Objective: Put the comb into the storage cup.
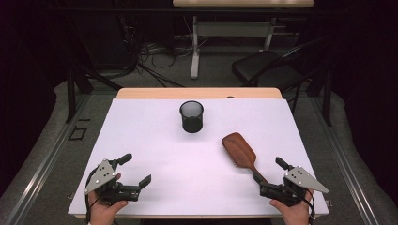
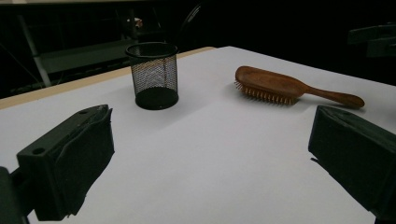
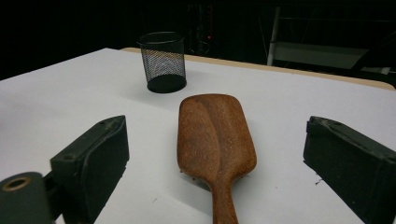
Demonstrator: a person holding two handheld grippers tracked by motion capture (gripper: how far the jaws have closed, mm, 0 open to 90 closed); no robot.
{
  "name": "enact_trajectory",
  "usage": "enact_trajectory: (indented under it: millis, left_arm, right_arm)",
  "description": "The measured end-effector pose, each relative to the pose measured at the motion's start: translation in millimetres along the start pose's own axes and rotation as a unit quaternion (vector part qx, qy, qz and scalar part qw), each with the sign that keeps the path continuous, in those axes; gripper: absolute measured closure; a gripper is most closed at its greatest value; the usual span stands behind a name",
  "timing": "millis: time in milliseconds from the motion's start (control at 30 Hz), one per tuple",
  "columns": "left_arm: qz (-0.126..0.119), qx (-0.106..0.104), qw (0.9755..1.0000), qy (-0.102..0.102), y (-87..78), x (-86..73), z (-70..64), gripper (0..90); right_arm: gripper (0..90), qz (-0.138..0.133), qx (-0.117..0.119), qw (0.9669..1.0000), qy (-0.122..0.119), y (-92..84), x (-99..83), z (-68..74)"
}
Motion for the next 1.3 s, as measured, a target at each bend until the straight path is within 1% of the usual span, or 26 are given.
enact_trajectory:
  millis: [67,133,233,300,367,433,467,500,533,600,633,667,700,800,933,1033,1100,1233,1300]
  left_arm:
    - [0.000,0.004,1.0000,0.000,1.6,0.6,0.0,0.3]
    - [-0.002,0.003,1.0000,-0.001,3.5,1.4,0.7,0.3]
    - [0.001,0.000,1.0000,-0.003,5.6,0.8,1.5,0.3]
    - [0.005,-0.005,1.0000,-0.003,7.7,0.0,2.0,0.3]
    - [0.002,-0.006,1.0000,-0.005,8.3,0.2,1.9,0.3]
    - [0.004,-0.008,0.9999,-0.005,8.2,-0.1,1.9,0.3]
    - [0.007,-0.013,0.9999,-0.003,7.5,-1.4,0.7,0.3]
    - [0.008,-0.011,0.9999,-0.002,6.5,-2.1,-0.3,0.3]
    - [0.008,-0.014,0.9999,-0.002,5.3,-2.7,-0.7,0.3]
    - [0.009,-0.013,0.9999,-0.002,2.3,-3.4,-1.2,0.3]
    - [0.005,-0.013,0.9999,-0.007,1.2,-3.8,-1.6,0.3]
    - [0.007,-0.011,0.9999,-0.008,-0.3,-4.4,-1.7,0.3]
    - [0.007,-0.012,0.9999,-0.009,-1.4,-5.0,-1.8,0.3]
    - [0.006,-0.008,0.9999,-0.007,-5.1,-5.4,-3.0,0.3]
    - [0.010,-0.003,0.9999,-0.007,-6.6,-6.6,-2.4,0.3]
    - [0.012,-0.001,0.9999,-0.010,-6.2,-7.9,-1.4,0.3]
    - [0.013,0.000,0.9998,-0.012,-6.7,-8.3,-1.2,0.3]
    - [0.010,0.001,0.9998,-0.014,-7.1,-8.4,-1.2,0.3]
    - [0.011,0.001,0.9998,-0.014,-6.7,-8.5,-1.1,0.4]
  right_arm:
    - [6.8,0.001,0.000,1.0000,-0.005,0.0,-1.4,-0.1]
    - [6.8,0.006,-0.002,1.0000,-0.005,-0.7,-2.9,-0.7]
    - [7.3,0.008,-0.012,0.9999,0.006,-1.5,-3.5,-4.0]
    - [8.8,0.014,-0.017,0.9996,0.015,-2.5,-3.1,-6.1]
    - [11.5,0.016,-0.023,0.9995,0.013,-2.2,-1.6,-7.7]
    - [12.0,0.016,-0.027,0.9994,0.013,-2.0,-0.9,-8.0]
    - [12.8,0.020,-0.031,0.9993,0.009,-2.9,1.0,-8.4]
    - [12.8,0.023,-0.032,0.9992,0.013,-2.7,2.3,-8.1]
    - [12.8,0.028,-0.033,0.9989,0.016,-2.6,3.7,-8.5]
    - [13.2,0.041,-0.042,0.9980,0.023,-1.3,5.8,-10.7]
    - [13.2,0.048,-0.042,0.9976,0.027,-0.6,6.3,-11.4]
    - [13.1,0.053,-0.042,0.9974,0.028,0.3,6.7,-12.4]
    - [13.2,0.061,-0.041,0.9968,0.031,1.2,7.1,-12.8]
    - [13.2,0.079,-0.033,0.9958,0.031,6.1,7.1,-14.0]
    - [13.9,0.094,-0.030,0.9950,0.016,13.3,4.7,-13.1]
    - [14.1,0.115,-0.032,0.9929,0.003,16.6,3.2,-11.6]
    - [14.2,0.118,-0.031,0.9925,0.000,18.4,2.7,-11.1]
    - [14.3,0.126,-0.029,0.9916,0.001,20.6,2.4,-11.3]
    - [14.4,0.143,-0.029,0.9892,0.000,22.5,1.7,-12.0]
Point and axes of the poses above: each handheld gripper's, and its own axes: y roughly forward along the jaws, x roughly out of its top, z roughly to its left, the point moved 3 cm from there along y, roughly forward along the jaws, and after that the axes turned 4 degrees about -z, right-handed, at the moved point
